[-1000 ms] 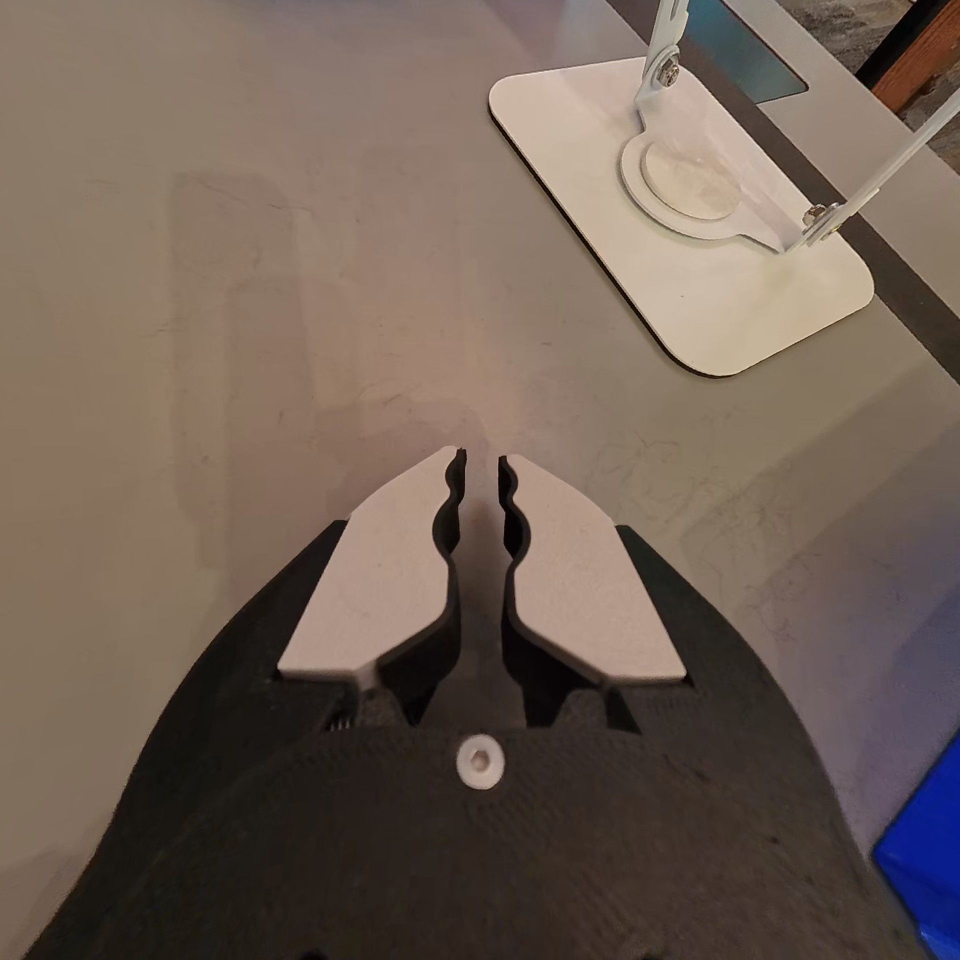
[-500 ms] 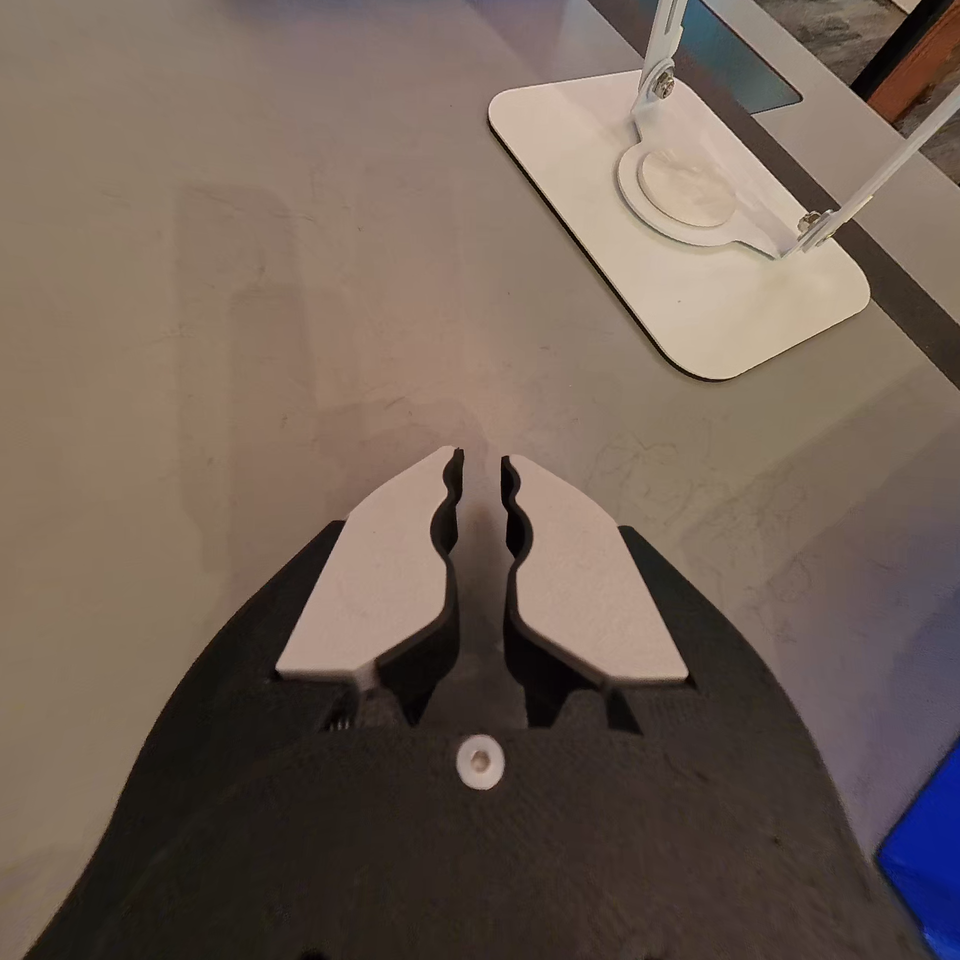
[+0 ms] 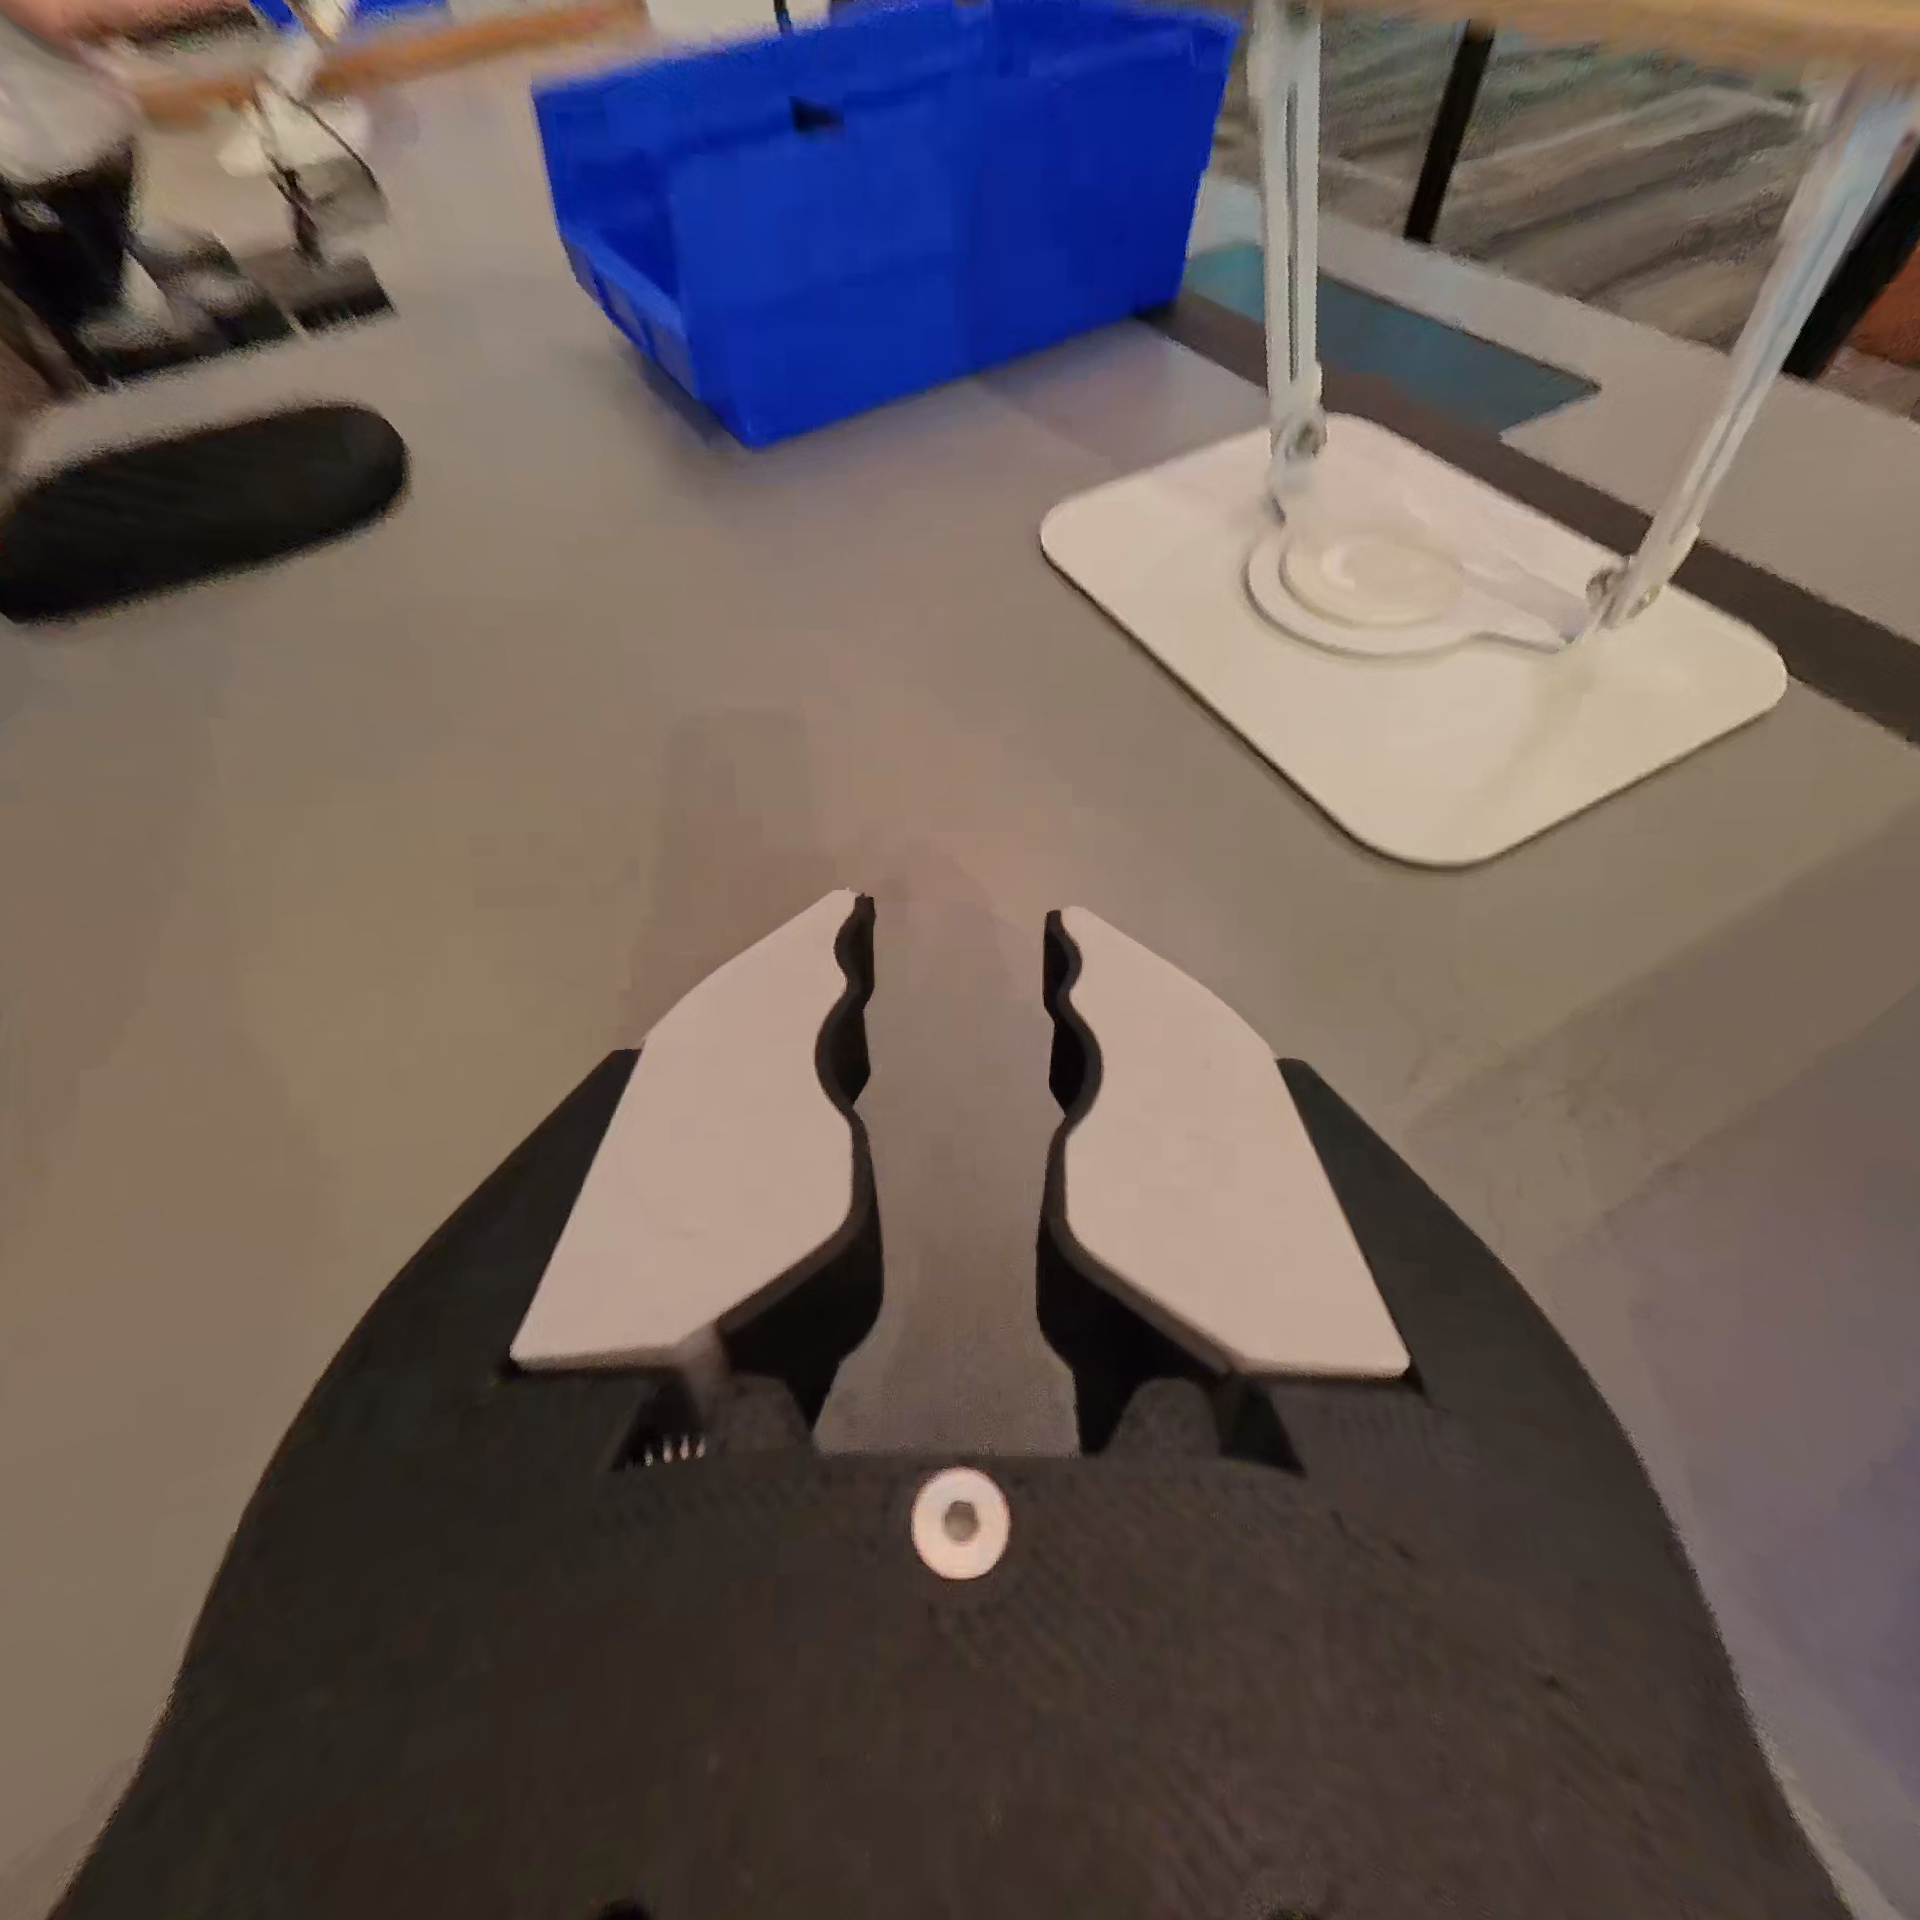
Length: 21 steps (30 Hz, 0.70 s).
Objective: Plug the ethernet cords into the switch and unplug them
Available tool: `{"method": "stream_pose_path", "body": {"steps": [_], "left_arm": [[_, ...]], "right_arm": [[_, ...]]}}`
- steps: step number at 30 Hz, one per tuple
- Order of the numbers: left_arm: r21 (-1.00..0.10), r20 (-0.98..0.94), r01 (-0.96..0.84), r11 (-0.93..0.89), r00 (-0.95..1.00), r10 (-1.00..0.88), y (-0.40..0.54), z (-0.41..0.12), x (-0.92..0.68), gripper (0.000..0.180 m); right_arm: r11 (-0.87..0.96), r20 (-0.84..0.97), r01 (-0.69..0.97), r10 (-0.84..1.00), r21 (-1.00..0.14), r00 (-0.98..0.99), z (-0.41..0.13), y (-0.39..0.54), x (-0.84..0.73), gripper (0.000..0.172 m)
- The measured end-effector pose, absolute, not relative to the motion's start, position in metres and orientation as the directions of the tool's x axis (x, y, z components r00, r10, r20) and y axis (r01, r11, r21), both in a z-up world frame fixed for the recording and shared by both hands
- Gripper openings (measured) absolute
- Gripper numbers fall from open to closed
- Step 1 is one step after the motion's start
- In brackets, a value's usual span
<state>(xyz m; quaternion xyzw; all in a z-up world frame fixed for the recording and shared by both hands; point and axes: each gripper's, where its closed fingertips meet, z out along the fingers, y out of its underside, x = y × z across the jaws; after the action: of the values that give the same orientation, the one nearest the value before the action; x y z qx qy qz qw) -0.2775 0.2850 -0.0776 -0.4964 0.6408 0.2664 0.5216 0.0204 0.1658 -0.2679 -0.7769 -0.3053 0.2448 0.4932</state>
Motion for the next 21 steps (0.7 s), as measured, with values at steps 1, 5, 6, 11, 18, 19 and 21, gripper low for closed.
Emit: {"method": "stream_pose_path", "body": {"steps": [1, 5, 6, 11, 18, 19, 21], "left_arm": [[-0.169, -0.933, -0.900, 0.402, 0.015, -0.359, 0.276, -0.082, -0.265, 0.011], [-0.158, -0.916, -0.849, 0.505, -0.064, -0.395, 0.249, -0.102, -0.219, 0.011], [-0.158, -0.911, -0.838, 0.523, -0.081, -0.404, 0.244, -0.107, -0.209, 0.011], [-0.096, -0.898, -0.802, 0.590, -0.185, -0.398, 0.229, -0.131, -0.168, 0.011], [-0.034, -0.893, -0.726, 0.687, -0.286, -0.347, 0.208, -0.153, -0.115, 0.011], [-0.031, -0.893, -0.713, 0.700, -0.295, -0.340, 0.205, -0.155, -0.109, 0.011], [-0.010, -0.895, -0.695, 0.719, -0.315, -0.316, 0.200, -0.157, -0.098, 0.011]], "right_arm": [[-0.312, -0.093, 0.204, 0.724, -0.928, 0.683, -0.254, 0.164, 0.019, 0.033], [-0.254, -0.147, 0.085, 0.765, -0.963, 0.627, -0.189, 0.160, 0.014, 0.040], [-0.251, -0.165, 0.058, 0.776, -0.966, 0.609, -0.174, 0.159, 0.013, 0.043], [-0.244, -0.186, 0.043, 0.832, -0.969, 0.523, -0.121, 0.154, 0.001, 0.054], [-0.305, -0.178, 0.227, 0.875, -0.925, 0.450, -0.123, 0.155, -0.034, 0.067], [-0.323, -0.182, 0.264, 0.877, -0.909, 0.444, -0.131, 0.156, -0.039, 0.068], [-0.365, -0.206, 0.337, 0.881, -0.868, 0.425, -0.150, 0.156, -0.048, 0.068]]}}
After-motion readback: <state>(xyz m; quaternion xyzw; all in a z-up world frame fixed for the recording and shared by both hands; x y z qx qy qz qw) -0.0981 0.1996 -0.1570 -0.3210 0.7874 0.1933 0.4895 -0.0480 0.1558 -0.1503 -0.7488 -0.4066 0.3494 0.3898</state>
